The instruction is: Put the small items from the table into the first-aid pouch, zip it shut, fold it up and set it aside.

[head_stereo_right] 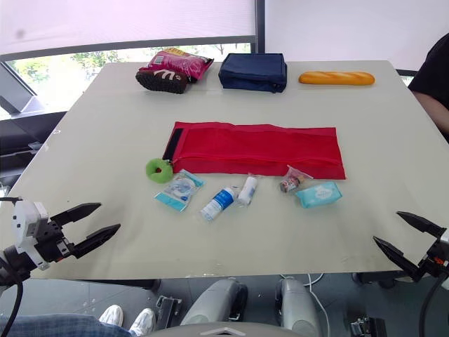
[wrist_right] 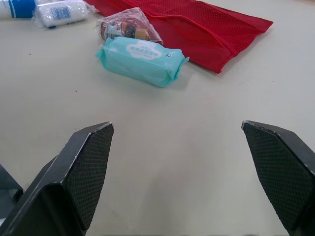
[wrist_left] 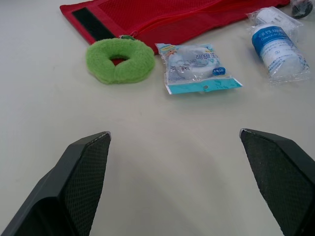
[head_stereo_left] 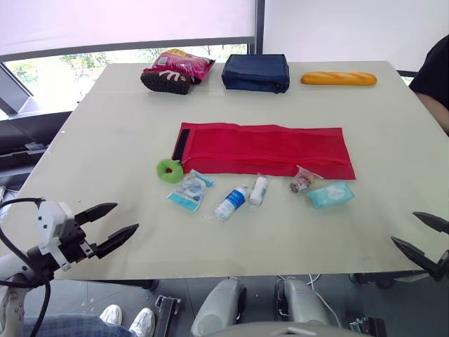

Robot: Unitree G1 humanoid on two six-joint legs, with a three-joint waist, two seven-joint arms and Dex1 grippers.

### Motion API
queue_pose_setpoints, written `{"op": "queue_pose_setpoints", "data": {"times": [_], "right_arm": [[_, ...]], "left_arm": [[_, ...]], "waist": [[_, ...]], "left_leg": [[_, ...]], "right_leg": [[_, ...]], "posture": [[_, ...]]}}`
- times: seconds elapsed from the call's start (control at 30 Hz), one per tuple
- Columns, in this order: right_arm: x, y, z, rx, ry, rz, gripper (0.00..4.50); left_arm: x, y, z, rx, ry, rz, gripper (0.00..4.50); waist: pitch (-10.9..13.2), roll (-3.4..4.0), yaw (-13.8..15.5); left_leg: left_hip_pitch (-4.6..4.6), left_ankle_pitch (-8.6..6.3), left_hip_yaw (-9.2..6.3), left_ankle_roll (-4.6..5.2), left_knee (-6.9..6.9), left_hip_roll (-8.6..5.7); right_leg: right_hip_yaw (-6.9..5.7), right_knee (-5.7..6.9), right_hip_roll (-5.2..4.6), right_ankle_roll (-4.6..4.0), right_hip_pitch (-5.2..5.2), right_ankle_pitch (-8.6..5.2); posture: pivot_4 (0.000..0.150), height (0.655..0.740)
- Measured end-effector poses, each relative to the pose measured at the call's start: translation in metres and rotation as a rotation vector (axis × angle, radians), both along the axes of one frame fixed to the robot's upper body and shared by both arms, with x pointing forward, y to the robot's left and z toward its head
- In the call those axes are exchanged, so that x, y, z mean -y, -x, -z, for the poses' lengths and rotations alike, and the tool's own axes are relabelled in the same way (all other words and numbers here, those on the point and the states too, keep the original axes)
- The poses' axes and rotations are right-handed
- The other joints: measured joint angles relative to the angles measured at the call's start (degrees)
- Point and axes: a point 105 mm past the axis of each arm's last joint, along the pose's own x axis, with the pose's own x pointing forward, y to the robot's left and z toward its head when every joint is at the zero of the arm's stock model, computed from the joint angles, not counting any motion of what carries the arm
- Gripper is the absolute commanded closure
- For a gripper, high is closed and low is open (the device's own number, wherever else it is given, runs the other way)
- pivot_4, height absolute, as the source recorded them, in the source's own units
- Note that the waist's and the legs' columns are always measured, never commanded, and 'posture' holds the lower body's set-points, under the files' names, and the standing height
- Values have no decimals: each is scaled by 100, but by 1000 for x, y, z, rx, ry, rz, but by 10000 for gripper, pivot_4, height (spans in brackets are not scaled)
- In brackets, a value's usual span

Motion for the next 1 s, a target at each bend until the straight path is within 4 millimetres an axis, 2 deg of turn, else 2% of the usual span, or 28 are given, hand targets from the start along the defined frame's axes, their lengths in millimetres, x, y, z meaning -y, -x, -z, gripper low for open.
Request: {"op": "queue_pose_setpoints", "data": {"times": [0.8, 0.93, 1.0], "right_arm": [[-12, -11, -15, 53, 9, -45, 493], [-30, -14, -22, 66, 1, -105, 493], [-47, -15, -25, 56, -31, -154, 493]], "left_arm": [[-1, -4, -2, 29, 6, -4, 0], [5, -12, -1, 20, 25, 21, 0], [9, -20, 0, -27, 37, 26, 0]], "waist": [[0, 0, 4], [0, 0, 1], [1, -1, 5]], "left_leg": [[-1, 0, 0, 0, 0, 0], [-1, 0, 0, 0, 0, 0], [0, 0, -2, 0, 1, 0]], "right_leg": [[0, -1, 0, 0, 0, 0], [0, 0, 0, 0, 0, 0], [-2, 2, 0, 0, -1, 0]], "posture": [[1500, 7395], [1500, 7395], [1500, 7395]]}}
